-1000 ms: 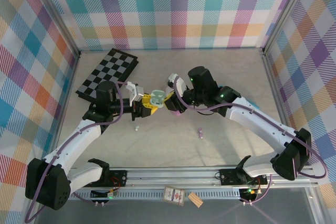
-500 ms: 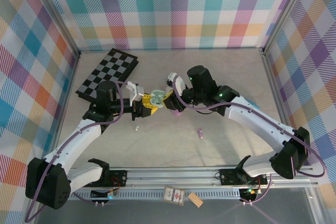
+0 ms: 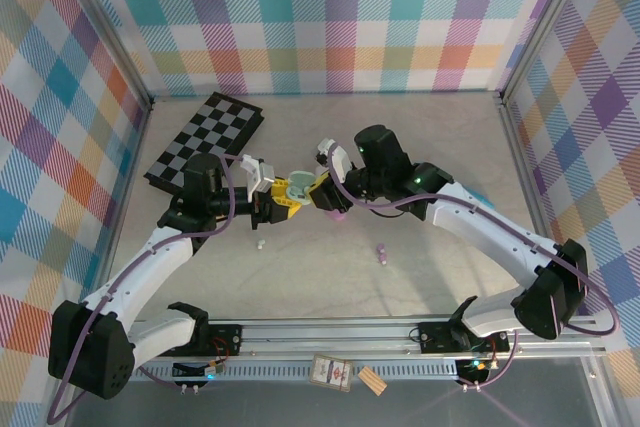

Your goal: Insert the wireless bluetooth earbuds into the charging case

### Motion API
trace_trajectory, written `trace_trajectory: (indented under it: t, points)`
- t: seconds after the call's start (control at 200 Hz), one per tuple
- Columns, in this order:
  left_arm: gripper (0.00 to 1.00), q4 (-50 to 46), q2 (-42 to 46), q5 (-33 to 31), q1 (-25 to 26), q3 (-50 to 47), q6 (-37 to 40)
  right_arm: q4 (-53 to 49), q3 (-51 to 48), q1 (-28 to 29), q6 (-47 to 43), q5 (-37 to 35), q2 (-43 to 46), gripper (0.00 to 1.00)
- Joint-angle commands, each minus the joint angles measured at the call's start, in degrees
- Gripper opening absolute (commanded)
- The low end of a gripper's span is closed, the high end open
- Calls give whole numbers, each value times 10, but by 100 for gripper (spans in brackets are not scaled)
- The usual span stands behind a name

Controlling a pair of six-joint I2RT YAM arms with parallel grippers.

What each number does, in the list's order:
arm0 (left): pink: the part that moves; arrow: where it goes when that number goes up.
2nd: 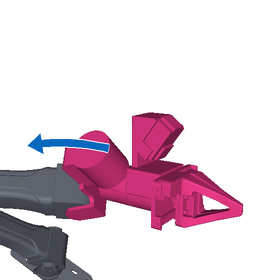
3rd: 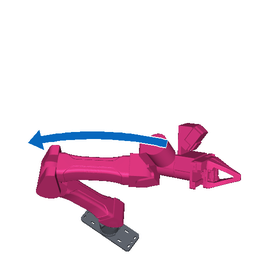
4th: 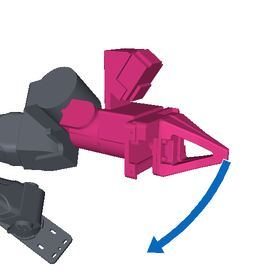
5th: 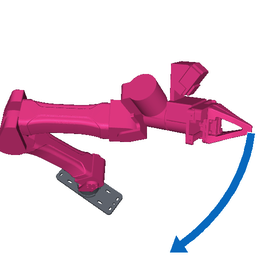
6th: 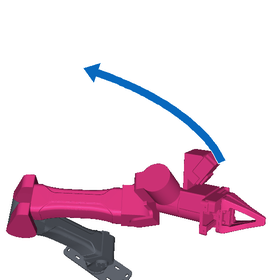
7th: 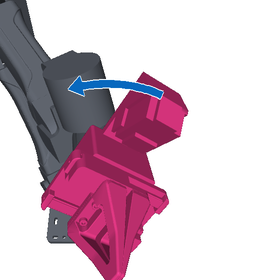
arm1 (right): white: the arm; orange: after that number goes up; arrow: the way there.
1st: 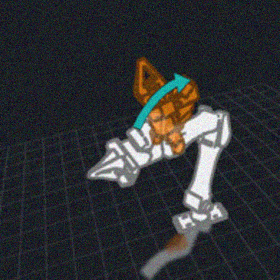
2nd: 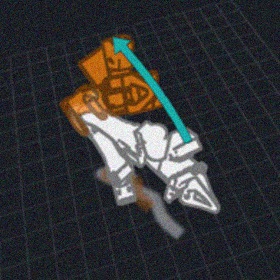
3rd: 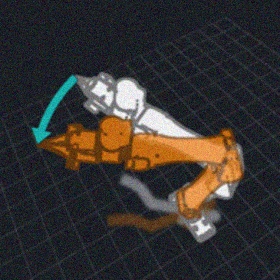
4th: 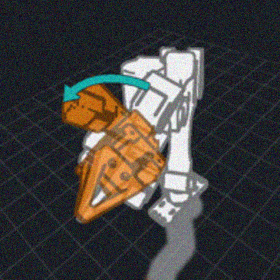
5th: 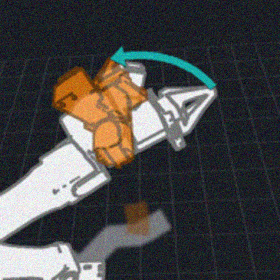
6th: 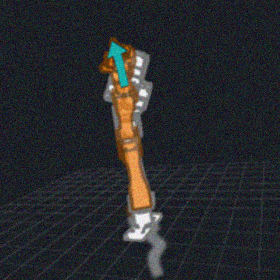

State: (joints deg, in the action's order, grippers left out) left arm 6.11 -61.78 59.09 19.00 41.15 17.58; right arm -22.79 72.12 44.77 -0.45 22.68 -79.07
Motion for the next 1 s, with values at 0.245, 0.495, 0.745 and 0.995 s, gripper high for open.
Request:
trace_trajectory:
  t: [0.245, 0.495, 0.745, 0.995]
  points:
    - [33, 23, 9, 11, 5, 10, 5, 10, -3, -3, 8, -19, 32, 42]
    - [33, 54, 12, 2, 2, -2, -13, 122, -102, -25, 74, 1, 130, 48]
    - [33, 80, 17, -1, -2, -7, -22, 169, -165, -40, 160, -28, 155, 49]
    - [34, 81, 28, 10, -3, -13, -4, 190, -171, -41, 204, 2, 133, 56]
